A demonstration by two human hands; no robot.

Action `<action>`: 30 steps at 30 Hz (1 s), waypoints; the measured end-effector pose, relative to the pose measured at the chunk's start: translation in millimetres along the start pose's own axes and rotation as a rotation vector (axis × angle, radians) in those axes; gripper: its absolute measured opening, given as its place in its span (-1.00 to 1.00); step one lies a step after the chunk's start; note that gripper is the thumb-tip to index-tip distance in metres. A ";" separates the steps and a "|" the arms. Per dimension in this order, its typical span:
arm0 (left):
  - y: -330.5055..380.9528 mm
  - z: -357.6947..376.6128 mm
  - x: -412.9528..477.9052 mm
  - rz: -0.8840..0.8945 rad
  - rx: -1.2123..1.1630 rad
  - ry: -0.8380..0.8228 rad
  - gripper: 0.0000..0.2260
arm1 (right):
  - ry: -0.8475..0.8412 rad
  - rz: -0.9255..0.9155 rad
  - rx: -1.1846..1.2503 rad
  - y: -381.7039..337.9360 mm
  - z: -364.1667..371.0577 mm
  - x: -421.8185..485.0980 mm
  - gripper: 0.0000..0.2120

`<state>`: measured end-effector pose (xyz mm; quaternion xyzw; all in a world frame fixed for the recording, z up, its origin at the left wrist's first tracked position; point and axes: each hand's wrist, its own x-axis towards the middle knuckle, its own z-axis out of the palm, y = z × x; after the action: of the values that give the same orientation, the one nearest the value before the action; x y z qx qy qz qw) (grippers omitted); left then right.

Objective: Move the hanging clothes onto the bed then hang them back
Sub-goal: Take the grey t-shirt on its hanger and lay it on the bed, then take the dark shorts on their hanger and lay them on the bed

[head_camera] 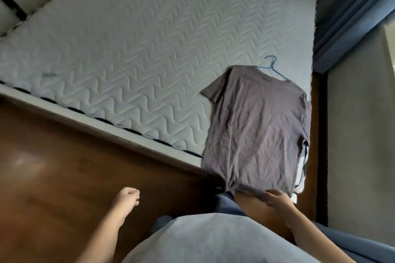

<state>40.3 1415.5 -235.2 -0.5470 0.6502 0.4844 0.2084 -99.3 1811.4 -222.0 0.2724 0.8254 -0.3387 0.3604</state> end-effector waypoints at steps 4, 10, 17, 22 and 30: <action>-78.3 -68.9 5.9 -0.031 -0.152 0.118 -0.80 | -0.130 -0.167 -0.243 -58.3 89.9 -34.0 -0.85; -197.5 -137.8 -12.2 -0.189 -0.303 0.224 -0.84 | -0.297 -0.435 -0.687 -129.7 203.3 -68.6 -0.93; -273.6 -152.2 -29.8 -0.483 -0.641 0.389 -0.80 | -0.322 -0.495 -0.898 -206.1 303.6 -55.7 -0.79; -270.1 -197.0 11.0 -0.601 -0.916 0.432 -0.82 | -0.388 -0.452 -0.861 -288.7 398.4 -67.1 -0.75; -172.2 -365.4 116.4 -0.485 -0.882 0.418 -0.85 | -0.524 -0.508 -0.907 -479.9 557.2 -119.2 -0.84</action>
<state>255.5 1054.4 -235.4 -0.8015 0.2681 0.5301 -0.0690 -133.0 1067.4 -239.7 -0.2085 0.8107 -0.0834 0.5406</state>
